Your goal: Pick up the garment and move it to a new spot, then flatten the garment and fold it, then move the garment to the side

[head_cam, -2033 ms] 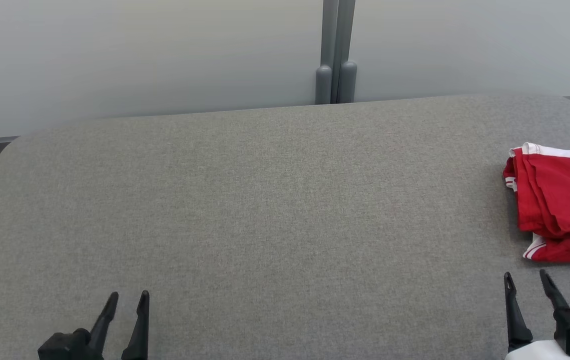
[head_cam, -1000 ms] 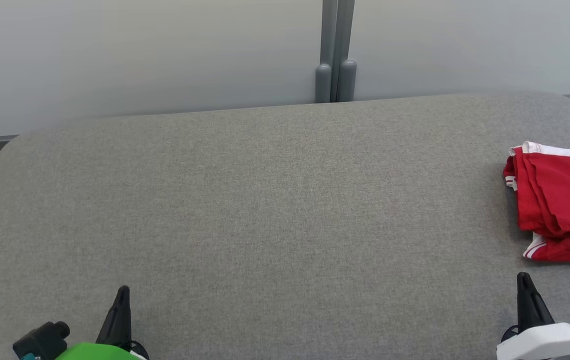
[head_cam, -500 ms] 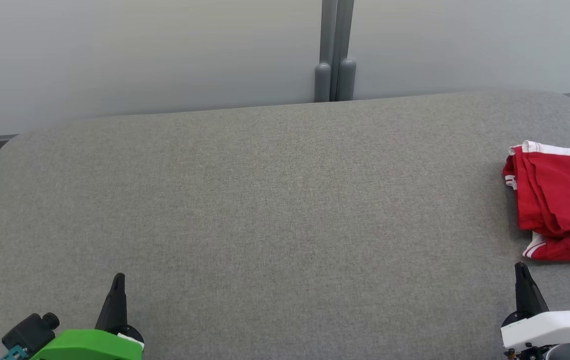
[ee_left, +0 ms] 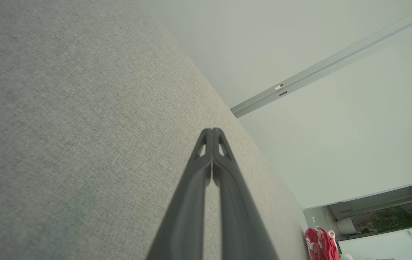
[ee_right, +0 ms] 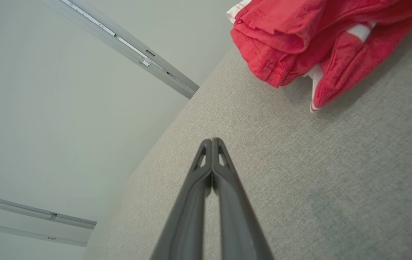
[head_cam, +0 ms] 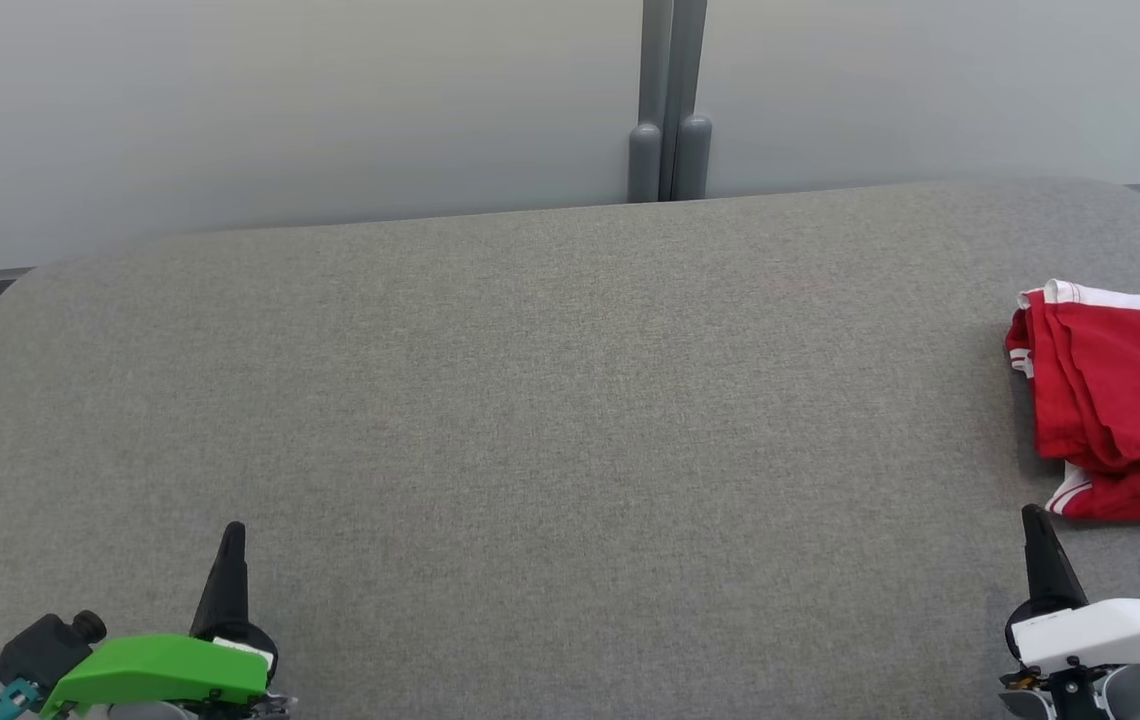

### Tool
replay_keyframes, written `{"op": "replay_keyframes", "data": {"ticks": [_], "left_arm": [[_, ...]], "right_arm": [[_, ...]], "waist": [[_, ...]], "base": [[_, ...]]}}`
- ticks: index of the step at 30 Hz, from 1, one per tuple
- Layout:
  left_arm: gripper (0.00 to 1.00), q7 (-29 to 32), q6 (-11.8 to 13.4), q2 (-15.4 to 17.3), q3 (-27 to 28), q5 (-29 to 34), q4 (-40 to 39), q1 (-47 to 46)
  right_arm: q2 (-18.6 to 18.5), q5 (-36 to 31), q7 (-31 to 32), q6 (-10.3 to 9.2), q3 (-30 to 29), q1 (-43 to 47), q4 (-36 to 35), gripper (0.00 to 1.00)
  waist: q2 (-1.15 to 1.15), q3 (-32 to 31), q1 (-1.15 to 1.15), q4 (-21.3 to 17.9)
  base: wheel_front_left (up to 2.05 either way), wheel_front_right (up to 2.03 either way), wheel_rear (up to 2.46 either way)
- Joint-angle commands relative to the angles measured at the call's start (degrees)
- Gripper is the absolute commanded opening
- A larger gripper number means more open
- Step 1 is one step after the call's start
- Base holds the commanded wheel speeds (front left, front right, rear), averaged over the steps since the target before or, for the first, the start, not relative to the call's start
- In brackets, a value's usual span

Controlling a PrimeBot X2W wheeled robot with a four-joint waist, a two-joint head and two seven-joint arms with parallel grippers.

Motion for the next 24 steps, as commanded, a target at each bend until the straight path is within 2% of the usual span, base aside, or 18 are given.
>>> {"op": "replay_keyframes", "data": {"ticks": [1, 24], "left_arm": [[0.00, 0.42, -0.07, 0.13, 0.50, -1.23, -0.52, -1.50], [0.00, 3.90, -0.10, -1.48, 2.91, -12.72, -0.66, -4.09]], "right_arm": [[-0.40, 1.92, 0.43, -0.02, 0.03, -1.24, -0.37, 0.00], [-0.66, 18.64, 4.34, -0.01, 0.52, -4.04, 0.25, 0.00]], "waist": [[0.00, 0.01, 0.00, 0.00], [0.00, 0.21, 0.00, -0.09]], "base": [[0.00, 0.00, 0.00], [0.00, 0.00, 0.00]]}}
